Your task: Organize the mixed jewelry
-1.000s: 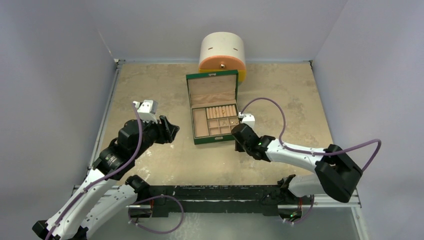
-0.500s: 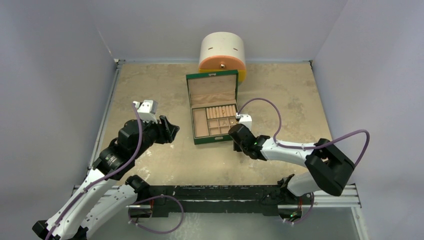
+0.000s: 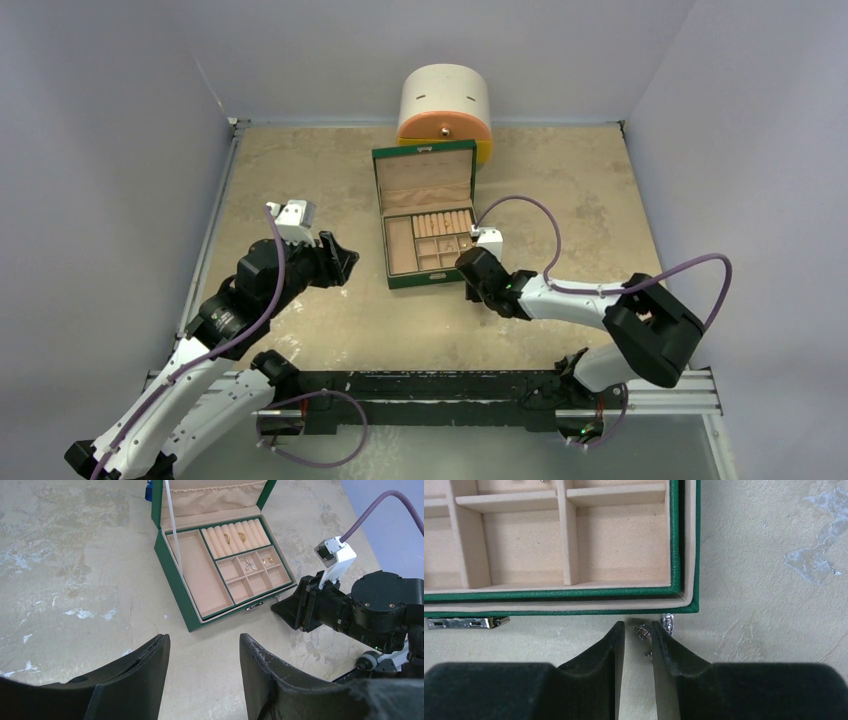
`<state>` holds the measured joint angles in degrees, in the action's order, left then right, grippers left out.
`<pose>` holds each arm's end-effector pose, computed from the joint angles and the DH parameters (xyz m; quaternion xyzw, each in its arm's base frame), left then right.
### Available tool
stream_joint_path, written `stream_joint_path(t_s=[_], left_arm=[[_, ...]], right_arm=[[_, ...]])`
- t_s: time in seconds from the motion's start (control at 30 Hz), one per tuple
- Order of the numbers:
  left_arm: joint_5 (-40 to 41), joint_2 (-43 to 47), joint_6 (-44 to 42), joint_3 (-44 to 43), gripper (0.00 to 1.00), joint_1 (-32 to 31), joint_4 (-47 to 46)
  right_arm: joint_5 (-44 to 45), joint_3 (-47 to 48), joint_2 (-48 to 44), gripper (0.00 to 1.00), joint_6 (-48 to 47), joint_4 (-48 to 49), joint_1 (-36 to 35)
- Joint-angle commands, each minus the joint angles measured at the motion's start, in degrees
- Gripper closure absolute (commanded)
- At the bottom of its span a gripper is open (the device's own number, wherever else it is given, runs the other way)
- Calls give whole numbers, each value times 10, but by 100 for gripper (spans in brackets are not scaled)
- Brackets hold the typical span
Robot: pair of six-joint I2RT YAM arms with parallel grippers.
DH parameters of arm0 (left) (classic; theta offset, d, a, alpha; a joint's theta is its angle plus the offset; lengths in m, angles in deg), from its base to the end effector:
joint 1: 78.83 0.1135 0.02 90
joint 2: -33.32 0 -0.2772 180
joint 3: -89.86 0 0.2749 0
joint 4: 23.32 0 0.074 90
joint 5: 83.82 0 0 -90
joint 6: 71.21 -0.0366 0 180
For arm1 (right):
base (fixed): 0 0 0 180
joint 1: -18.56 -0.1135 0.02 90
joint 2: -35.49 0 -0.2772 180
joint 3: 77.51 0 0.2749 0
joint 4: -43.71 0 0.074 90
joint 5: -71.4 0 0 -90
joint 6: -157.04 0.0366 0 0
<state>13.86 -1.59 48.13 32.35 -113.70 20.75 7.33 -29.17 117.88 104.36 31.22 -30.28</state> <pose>0.1251 -0.0812 0.3374 0.0021 0.8254 -0.2517 0.5053 0.1994 0.2037 0.1567 -0.0082 0.9090 0.0942 0.4059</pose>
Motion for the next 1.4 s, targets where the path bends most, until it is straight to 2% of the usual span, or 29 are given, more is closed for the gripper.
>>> stream_joint_path(t_s=[0.0, 0.23, 0.57, 1.03, 1.37], left_arm=[[-3, 0, -7, -15, 47, 5, -14], [-4, 0, -7, -15, 47, 4, -15], [-5, 2, -7, -13, 47, 5, -15], [-6, 1, -6, -14, 47, 4, -16], [-8, 2, -8, -14, 47, 5, -16]], right_arm=[[9, 3, 5, 71, -2, 10, 2], [3, -2, 15, 74, 7, 12, 2], [1, -16, -5, 100, 10, 14, 2], [-17, 10, -106, 100, 4, -41, -1], [-9, 97, -133, 100, -39, -72, -1]])
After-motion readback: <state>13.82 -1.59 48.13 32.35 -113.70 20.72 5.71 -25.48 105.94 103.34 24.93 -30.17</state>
